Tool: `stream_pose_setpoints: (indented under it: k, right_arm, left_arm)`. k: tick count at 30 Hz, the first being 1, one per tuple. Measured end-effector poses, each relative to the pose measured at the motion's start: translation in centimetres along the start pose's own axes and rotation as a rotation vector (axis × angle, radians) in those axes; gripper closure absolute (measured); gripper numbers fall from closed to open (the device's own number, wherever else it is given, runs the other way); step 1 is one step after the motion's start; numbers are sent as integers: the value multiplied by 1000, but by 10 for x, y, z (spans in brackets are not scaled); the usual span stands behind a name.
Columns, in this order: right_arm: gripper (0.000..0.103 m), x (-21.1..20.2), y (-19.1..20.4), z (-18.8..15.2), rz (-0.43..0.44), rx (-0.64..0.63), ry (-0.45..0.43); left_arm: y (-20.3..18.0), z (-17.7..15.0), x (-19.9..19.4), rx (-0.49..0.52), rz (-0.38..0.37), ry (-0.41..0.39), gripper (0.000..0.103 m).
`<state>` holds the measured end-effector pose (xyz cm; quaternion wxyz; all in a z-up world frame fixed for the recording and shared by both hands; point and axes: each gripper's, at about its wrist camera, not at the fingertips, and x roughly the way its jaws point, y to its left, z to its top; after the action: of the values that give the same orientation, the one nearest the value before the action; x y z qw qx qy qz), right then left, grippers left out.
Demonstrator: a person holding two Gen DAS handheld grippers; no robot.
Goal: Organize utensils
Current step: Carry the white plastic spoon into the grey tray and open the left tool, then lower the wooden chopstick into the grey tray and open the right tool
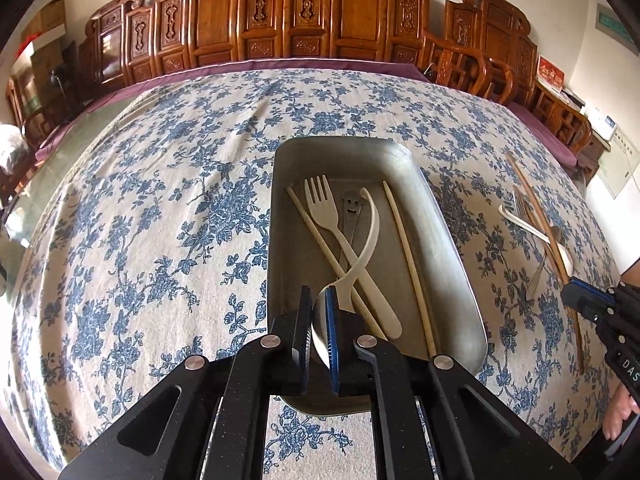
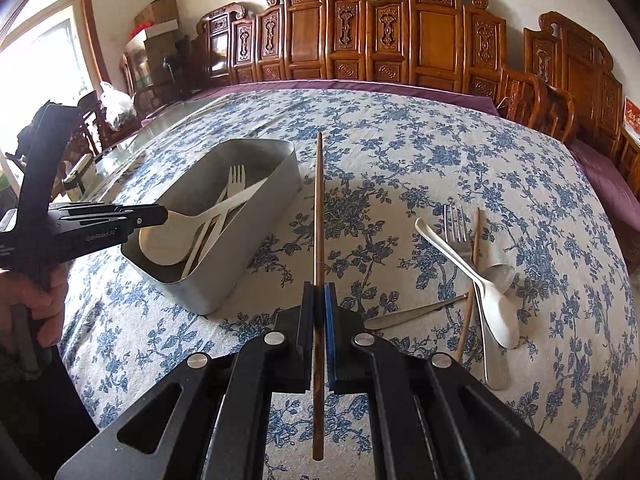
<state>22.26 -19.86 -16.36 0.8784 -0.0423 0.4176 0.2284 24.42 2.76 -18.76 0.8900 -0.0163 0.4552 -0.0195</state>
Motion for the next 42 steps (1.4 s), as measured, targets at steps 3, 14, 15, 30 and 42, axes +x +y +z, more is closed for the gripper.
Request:
stream_pose_setpoints:
  k: [3, 14, 15, 30, 42]
  right_arm:
    - [97, 3, 7, 3, -1, -13, 7]
    - [97, 11, 36, 34, 43, -4, -10]
    - [97, 11, 40, 36, 45, -9, -12]
    - [97, 35, 87, 74, 98, -49, 8]
    - [97, 69, 84, 90, 129, 36, 49]
  left_arm:
    - [0, -1, -1, 1, -15, -3, 98]
    - [10, 6, -29, 17, -18, -92, 63]
    - [13, 7, -31, 16, -14, -97, 59]
    - [54, 21, -46, -40, 36, -154, 18]
    - [74, 25, -49, -87, 52, -164, 8]
